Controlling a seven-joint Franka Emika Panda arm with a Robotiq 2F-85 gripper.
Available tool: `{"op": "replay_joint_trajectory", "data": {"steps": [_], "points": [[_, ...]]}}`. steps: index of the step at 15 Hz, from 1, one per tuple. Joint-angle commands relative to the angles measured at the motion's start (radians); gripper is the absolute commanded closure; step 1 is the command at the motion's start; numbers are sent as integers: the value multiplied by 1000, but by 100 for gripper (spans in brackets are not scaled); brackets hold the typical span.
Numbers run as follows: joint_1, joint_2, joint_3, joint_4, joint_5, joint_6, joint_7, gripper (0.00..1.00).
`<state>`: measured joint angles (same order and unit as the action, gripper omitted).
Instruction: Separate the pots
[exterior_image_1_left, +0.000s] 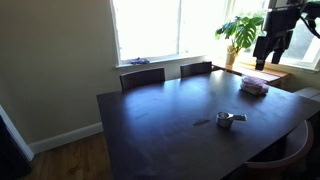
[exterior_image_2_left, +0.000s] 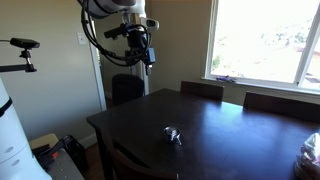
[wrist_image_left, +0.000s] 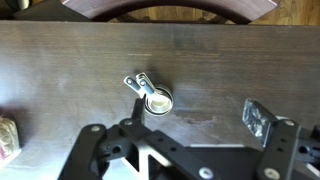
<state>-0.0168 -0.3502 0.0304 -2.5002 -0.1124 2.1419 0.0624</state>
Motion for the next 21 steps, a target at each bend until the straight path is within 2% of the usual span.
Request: {"op": "replay_joint_trajectory", "data": {"steps": [1, 4, 5, 10, 15, 18, 21], "points": [[2, 0, -2, 2, -1, -2, 0, 0], [1, 1, -3, -2, -4, 14, 0, 0], [-12, 24, -4, -13, -29, 75, 13, 0], [-47, 130, -75, -9, -44, 178, -99, 0], [-70, 285, -143, 26, -16, 267, -270, 0], [-73, 360, -147, 45, -13, 319, -314, 0], [-73, 366, -139, 43, -25, 309, -281, 0]]}}
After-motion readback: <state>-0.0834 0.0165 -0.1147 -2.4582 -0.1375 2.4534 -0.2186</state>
